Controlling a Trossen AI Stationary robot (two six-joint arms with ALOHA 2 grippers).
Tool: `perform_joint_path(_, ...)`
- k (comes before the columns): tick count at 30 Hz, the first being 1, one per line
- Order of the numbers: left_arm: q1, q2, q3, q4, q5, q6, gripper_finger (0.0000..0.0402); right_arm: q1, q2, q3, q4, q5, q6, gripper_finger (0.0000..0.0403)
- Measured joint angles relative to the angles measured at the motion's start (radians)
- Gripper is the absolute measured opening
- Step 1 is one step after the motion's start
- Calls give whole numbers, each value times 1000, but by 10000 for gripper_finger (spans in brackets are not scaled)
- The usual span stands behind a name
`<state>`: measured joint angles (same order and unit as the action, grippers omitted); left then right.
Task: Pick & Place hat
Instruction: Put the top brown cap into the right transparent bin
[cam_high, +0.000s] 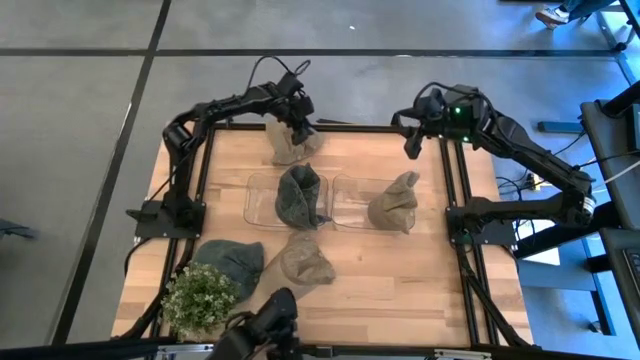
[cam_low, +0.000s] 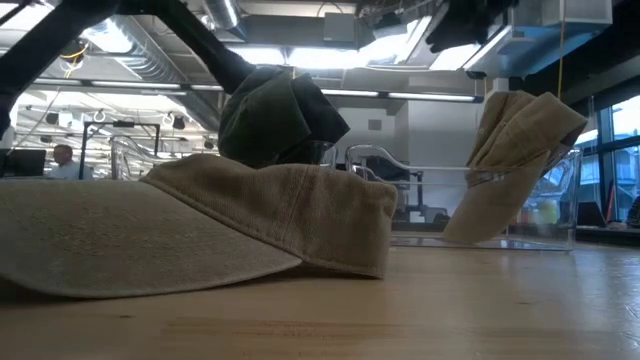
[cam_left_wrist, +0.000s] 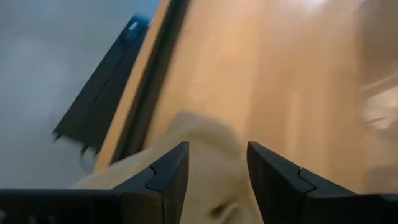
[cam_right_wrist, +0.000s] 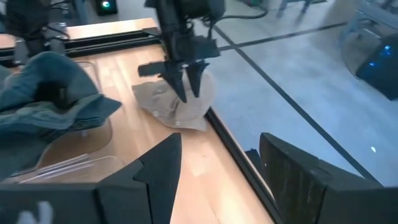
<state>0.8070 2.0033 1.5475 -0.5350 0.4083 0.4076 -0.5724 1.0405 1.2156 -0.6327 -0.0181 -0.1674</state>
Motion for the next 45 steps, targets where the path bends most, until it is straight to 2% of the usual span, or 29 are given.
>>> perform_joint_path(4, 0, 13, 0, 1, -147, -1, 155, -31, 2, 0, 0, 0, 1, 217)
perform_joint_path(6, 0, 13, 0, 1, -181, -2, 155, -40, 5, 0, 0, 0, 1, 217)
perform_joint_path(13, -6, 13, 0, -25, -128, 6, 164, -63, 50, 0, 1, 0, 1, 217)
perform_joint_path(23, -20, 13, -20, -65, -126, -1, 217, -63, 97, 0, 45, -4, -47, 217)
perform_joint_path(29, -20, 13, -43, -65, -136, 2, 228, -63, 97, 0, 46, -19, -46, 217)
perform_joint_path(31, -21, 13, -49, -62, -178, 40, 228, -63, 97, 0, 45, -19, -42, 217)
perform_joint_path(34, -29, 17, -60, -66, -328, 87, 225, -63, 97, 0, 45, -19, -25, 217)
perform_joint_path(36, -36, 31, -60, -67, -392, 94, 224, -63, 97, 0, 45, -19, -24, 217)
perform_joint_path(38, -38, 45, -60, -79, -385, 85, 224, -63, 97, 0, 45, -19, -24, 217)
perform_joint_path(42, -41, 60, -60, -90, -296, 30, 221, -63, 97, 0, 51, -21, -22, 217)
perform_joint_path(45, -48, 61, -60, -106, -279, 17, 202, -63, 97, 0, 64, -21, -22, 217)
